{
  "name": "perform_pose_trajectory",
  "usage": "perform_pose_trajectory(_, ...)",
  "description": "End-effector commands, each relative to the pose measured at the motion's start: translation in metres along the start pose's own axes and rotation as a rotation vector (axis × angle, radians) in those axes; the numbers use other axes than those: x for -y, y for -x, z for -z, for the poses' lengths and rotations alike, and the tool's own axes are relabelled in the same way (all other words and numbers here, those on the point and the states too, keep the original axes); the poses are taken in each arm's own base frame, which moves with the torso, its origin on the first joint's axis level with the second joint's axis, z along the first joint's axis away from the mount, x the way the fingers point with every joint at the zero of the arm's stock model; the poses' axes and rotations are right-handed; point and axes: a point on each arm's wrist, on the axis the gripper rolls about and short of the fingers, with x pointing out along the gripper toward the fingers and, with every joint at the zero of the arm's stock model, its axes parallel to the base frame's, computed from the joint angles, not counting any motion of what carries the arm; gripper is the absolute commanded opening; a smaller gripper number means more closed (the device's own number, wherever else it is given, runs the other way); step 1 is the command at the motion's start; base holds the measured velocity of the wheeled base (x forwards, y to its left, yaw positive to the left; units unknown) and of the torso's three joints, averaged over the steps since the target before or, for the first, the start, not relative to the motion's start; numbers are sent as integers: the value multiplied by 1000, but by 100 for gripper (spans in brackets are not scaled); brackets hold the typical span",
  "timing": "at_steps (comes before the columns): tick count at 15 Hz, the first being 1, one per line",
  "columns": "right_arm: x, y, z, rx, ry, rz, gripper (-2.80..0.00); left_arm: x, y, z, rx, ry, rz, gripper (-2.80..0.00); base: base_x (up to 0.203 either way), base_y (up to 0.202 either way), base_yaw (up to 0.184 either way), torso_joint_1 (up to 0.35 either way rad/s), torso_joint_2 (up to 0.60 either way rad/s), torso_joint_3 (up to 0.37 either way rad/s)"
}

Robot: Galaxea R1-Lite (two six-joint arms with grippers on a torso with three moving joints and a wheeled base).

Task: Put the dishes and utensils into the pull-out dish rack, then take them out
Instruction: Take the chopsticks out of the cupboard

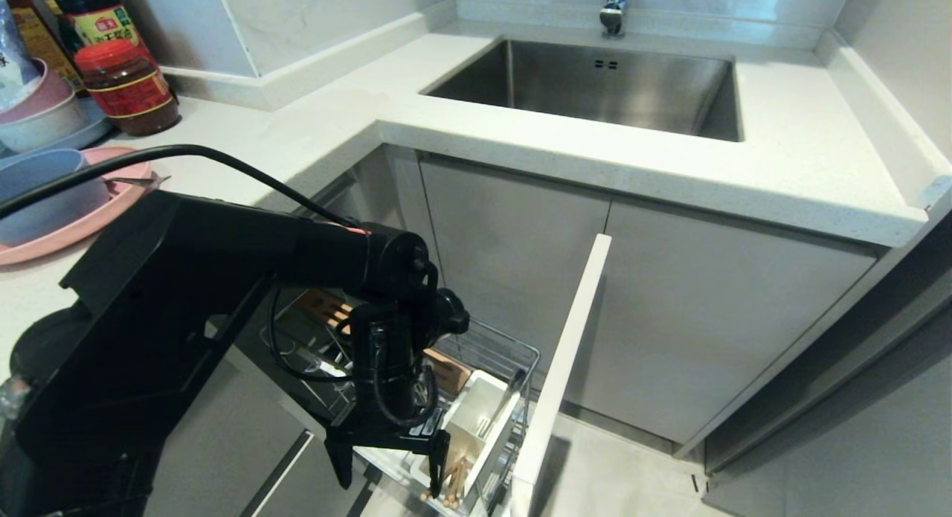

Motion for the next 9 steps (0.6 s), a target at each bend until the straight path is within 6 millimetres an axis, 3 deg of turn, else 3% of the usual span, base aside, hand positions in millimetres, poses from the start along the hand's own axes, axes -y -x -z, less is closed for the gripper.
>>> perform_pose_trajectory(1, 0, 0, 0, 0, 0, 0, -280, -1, -2, -1, -10, 7, -7, 0, 0, 0, 0, 0, 0, 0)
perform_pose_trajectory(9, 0, 0, 0, 0, 0, 0, -280, 1, -18, -12, -68, -30, -10, 0, 0, 0, 0, 0, 0, 0)
